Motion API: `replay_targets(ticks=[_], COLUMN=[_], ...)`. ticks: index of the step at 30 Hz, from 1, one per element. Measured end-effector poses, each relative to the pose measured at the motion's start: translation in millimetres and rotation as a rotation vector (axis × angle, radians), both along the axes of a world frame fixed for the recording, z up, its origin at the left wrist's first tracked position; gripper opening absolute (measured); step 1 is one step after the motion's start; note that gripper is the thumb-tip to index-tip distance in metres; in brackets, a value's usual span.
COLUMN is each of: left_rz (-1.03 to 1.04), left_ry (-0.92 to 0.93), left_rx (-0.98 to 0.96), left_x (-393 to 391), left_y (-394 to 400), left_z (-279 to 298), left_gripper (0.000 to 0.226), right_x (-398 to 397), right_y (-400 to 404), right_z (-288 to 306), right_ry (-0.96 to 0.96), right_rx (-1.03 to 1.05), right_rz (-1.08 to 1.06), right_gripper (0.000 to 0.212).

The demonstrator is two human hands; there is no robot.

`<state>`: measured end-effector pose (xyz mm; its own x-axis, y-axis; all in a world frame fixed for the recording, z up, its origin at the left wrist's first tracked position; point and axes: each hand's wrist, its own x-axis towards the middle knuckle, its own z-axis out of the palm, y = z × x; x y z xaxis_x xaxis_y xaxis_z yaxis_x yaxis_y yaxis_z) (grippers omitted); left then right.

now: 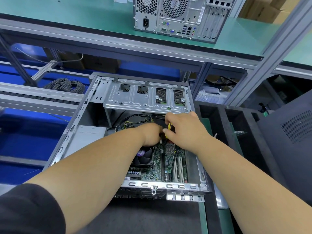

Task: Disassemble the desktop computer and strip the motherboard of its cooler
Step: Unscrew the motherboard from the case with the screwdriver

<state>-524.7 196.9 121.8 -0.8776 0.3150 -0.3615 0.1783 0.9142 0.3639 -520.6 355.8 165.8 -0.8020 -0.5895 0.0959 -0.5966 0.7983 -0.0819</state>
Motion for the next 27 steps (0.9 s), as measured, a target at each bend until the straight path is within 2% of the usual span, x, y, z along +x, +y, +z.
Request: replay_targets(ticks=[2, 6, 9, 15, 18, 21, 27], left_rz=[0.015, -0.005, -0.022, -0.028, -0.029, -0.031, -0.022], left_ry=[-0.007, 0.008, 0.015, 0.002, 0.002, -0.002, 0.003], left_rx=[-0.004, 0.008, 0.018, -0.004, -0.006, 0.001, -0.012], left_x=[0.0, 0.2, 0.4, 0.7, 1.1, 1.6, 1.5], left_y=[-0.1, -0.2, 0.4, 0.6, 1.0, 1.2, 1.1], left_z=[-0.4, -0.1, 0.3, 2.5, 3.3, 4.0, 3.2], left_gripper=[0.018, 0.024, 0.027, 0.023, 0.025, 0.03, 0.02], right_x=[-0.5, -0.7, -0.5, -1.3, -1.8, -2.2, -2.0], right_y=[-1.2, 0.2, 1.6, -0.5, 2.3, 4.4, -0.1], right_z=[-1.3, -0.4, 2.0, -3.4, -3.0, 1.3, -2.5], right_ry=[0.012, -0.019, -0.048, 0.037, -0.011, -0.078, 0.001], right_rx=[0.018, -0.024, -0.035, 0.032, -0.04, -0.063, 0.021], right_rz=[-0.012, -0.006, -0.022, -0.036, -0.019, -0.003, -0.027], right_gripper=[0.029, 0.019, 0.026, 0.029, 0.022, 0.024, 0.028])
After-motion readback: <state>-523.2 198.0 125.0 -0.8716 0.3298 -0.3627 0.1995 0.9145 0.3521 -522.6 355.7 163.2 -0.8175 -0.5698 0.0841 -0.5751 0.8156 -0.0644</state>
